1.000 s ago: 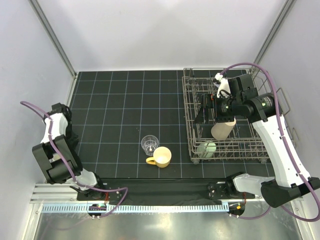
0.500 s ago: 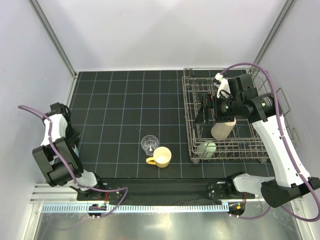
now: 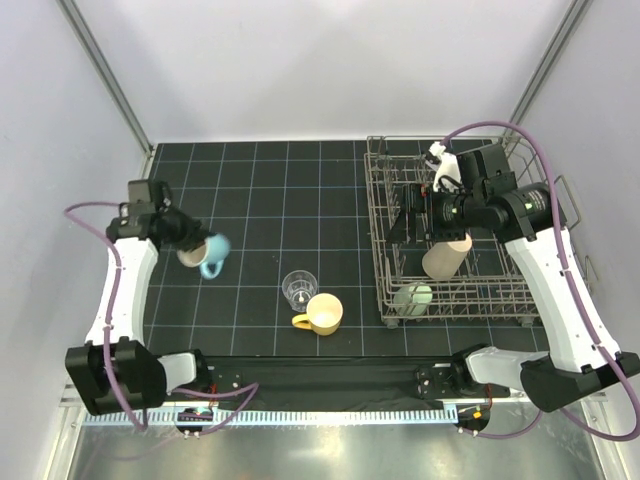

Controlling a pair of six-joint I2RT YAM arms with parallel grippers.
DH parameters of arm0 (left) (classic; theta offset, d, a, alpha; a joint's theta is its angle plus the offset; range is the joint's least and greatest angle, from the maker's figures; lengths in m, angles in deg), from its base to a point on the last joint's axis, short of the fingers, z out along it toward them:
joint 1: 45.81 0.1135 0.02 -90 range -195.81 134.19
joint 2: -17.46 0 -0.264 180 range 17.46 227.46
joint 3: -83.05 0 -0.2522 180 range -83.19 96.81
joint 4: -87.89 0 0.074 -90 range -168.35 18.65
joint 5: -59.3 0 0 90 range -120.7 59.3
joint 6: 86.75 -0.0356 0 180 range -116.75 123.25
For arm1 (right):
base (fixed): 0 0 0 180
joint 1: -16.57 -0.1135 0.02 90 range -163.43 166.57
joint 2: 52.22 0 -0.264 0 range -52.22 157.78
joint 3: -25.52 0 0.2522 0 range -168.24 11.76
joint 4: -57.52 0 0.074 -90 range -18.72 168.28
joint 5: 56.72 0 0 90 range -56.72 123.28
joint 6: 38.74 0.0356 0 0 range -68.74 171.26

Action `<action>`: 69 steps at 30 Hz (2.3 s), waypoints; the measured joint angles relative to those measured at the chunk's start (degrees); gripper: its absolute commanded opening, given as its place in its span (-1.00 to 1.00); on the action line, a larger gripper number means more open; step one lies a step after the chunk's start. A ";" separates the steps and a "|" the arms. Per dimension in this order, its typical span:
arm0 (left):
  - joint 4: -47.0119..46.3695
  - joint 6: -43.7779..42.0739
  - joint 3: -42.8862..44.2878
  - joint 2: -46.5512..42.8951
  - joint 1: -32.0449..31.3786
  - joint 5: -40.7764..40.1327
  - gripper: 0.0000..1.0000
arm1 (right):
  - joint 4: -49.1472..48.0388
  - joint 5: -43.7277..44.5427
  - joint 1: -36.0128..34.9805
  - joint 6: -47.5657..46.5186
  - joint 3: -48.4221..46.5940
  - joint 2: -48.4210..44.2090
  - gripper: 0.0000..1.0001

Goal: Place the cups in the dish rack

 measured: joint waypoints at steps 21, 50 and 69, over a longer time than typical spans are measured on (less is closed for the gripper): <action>-69.26 43.78 11.41 12.41 -35.08 24.52 -0.99 | -27.23 -20.48 -0.11 12.04 17.70 -13.94 0.99; -95.93 63.69 4.55 13.94 -41.90 24.87 -0.99 | -55.04 -20.61 -4.33 28.89 15.65 -2.80 -0.01; -97.70 64.22 4.57 14.43 -42.62 19.82 -0.97 | -56.98 -19.02 -4.55 32.68 14.67 -2.27 -0.92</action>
